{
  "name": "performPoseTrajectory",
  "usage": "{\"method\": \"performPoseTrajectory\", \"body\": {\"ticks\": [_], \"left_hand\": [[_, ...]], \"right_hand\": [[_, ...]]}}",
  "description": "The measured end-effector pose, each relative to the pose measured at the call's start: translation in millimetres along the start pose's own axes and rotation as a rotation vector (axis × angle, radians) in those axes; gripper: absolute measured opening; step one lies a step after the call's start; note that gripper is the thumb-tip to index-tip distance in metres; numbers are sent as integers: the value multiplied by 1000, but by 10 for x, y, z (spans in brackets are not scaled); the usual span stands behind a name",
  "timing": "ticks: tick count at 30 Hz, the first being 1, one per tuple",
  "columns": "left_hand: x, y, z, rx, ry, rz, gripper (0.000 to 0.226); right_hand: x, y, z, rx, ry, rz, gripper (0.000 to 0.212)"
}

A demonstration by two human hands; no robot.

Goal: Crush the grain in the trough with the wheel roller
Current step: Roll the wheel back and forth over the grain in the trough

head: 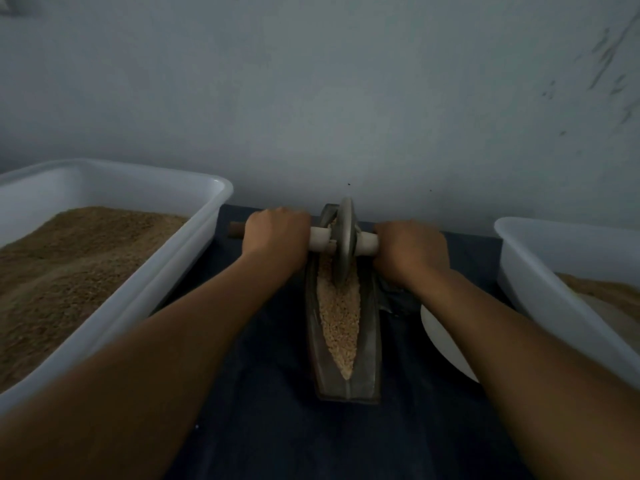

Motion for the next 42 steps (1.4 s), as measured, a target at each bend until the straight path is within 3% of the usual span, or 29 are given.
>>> {"method": "performPoseTrajectory", "body": {"ticks": [10,16,29,34,42], "left_hand": [[-493,40,-264,22,36,37,25],[-808,48,-463,47,104,30,41],[-901,128,-613,53,187,82,42],[-628,124,-399,70,124,66,23],[-187,70,-96,21,-18,53,19]], "right_hand": [[-552,-96,-331,-4,169,-99,16],[-828,-163,-676,51,251,-141,17],[-993,-124,-780,87,240,-141,25],[-788,-113,-507,30,222,-141,20],[-353,-44,-145,-35,194,-116,17]]}}
Point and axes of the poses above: each hand's wrist, its own x-axis towards the middle knuckle, its own z-axis out of the palm, y = z × x, the point moved 6 cm from there along x, towards the middle knuckle, and after that the axes turned 14 degrees about y, right-handed, at the moved point
